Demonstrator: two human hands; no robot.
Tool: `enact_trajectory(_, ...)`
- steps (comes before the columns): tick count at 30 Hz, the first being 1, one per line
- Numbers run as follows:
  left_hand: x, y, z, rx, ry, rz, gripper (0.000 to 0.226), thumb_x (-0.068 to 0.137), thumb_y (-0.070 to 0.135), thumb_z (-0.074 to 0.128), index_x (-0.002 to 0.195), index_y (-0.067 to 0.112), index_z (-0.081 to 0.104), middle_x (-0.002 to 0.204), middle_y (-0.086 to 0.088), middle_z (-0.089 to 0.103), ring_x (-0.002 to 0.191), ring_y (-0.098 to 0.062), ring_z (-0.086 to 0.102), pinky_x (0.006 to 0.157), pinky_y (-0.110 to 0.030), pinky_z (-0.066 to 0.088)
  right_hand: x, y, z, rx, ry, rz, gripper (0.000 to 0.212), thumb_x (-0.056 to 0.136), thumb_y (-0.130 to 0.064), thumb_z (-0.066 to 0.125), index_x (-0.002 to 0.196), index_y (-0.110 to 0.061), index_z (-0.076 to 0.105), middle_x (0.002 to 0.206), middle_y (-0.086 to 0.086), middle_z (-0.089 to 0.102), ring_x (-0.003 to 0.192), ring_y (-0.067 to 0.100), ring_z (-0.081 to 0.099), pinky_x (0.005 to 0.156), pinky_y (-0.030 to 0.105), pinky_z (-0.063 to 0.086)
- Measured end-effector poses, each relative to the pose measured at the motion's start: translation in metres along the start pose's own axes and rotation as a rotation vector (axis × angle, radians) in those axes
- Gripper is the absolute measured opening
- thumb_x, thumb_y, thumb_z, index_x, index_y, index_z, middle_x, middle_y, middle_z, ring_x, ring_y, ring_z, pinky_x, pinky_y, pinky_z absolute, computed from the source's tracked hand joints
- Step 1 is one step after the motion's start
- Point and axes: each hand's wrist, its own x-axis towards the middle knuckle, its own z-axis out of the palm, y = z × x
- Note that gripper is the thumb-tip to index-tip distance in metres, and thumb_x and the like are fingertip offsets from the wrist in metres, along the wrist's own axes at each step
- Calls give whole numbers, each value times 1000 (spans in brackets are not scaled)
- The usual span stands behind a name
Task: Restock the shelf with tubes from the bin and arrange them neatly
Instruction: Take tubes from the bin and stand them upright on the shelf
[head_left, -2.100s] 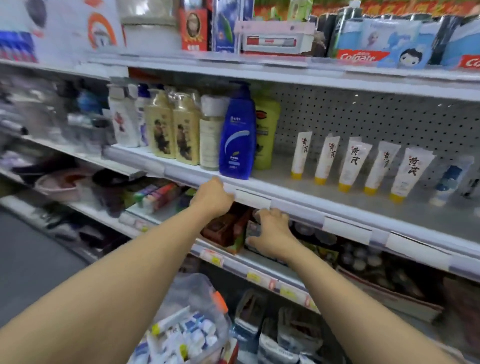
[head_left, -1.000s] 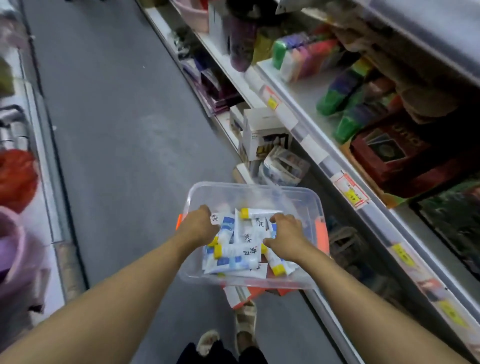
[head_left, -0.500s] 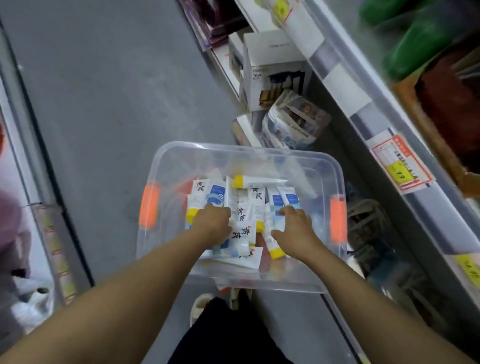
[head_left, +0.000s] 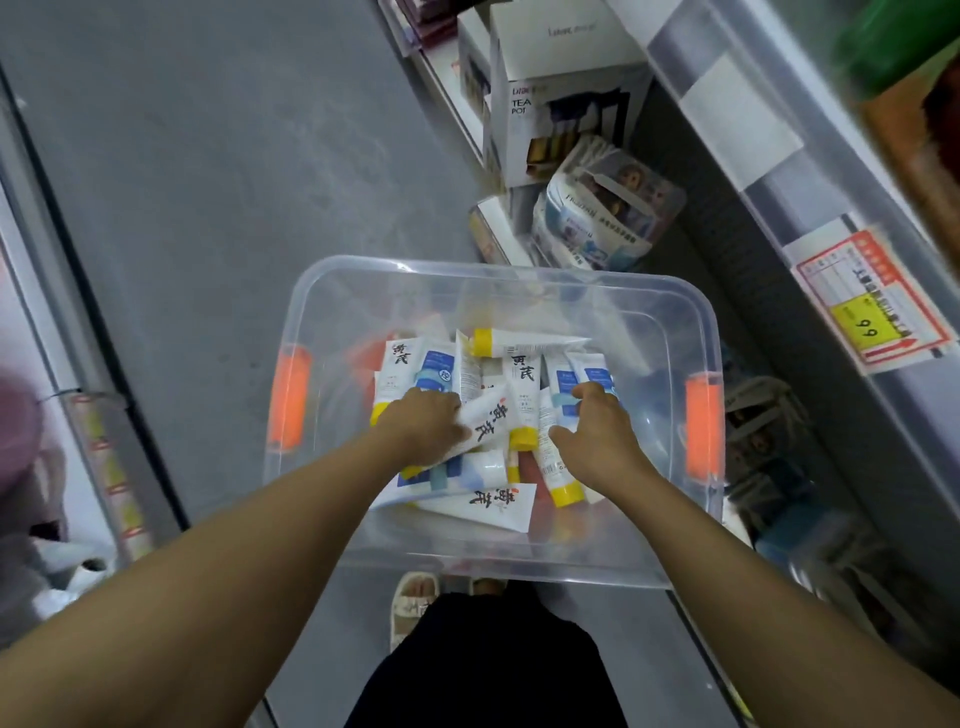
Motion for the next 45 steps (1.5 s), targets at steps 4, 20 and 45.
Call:
enact_trajectory(4, -10, -7, -21, -292, 90, -27, 29, 96, 28, 45, 115, 6, 48, 115, -17, 59, 102, -33, 55, 74, -31, 39, 2, -5, 2, 52, -17, 20, 50, 87, -15, 58, 132, -9, 38, 131, 13, 47, 121, 29, 47, 99, 37, 40)
enact_trajectory(20, -9, -31, -10, -863, 253, -90, 27, 97, 25, 42, 119, 10, 48, 107, -12, 61, 86, -24, 60, 75, -33, 50, 44, -26, 78, 64, 16, 228, 67, 90, -29, 57, 141, 0, 23, 143, 22, 32, 133, 35, 31, 111, 39, 26)
enact_trajectory(45, -61, -22, -31, -899, 262, -78, 27, 97, 27, 42, 120, 15, 48, 118, -7, 60, 99, -26, 60, 84, -37, 51, -10, -29, 33, 769, -79, 340, 27, 85, -21, 52, 104, -2, 55, 85, 16, 58, 70, 27, 57, 66, 33, 47)
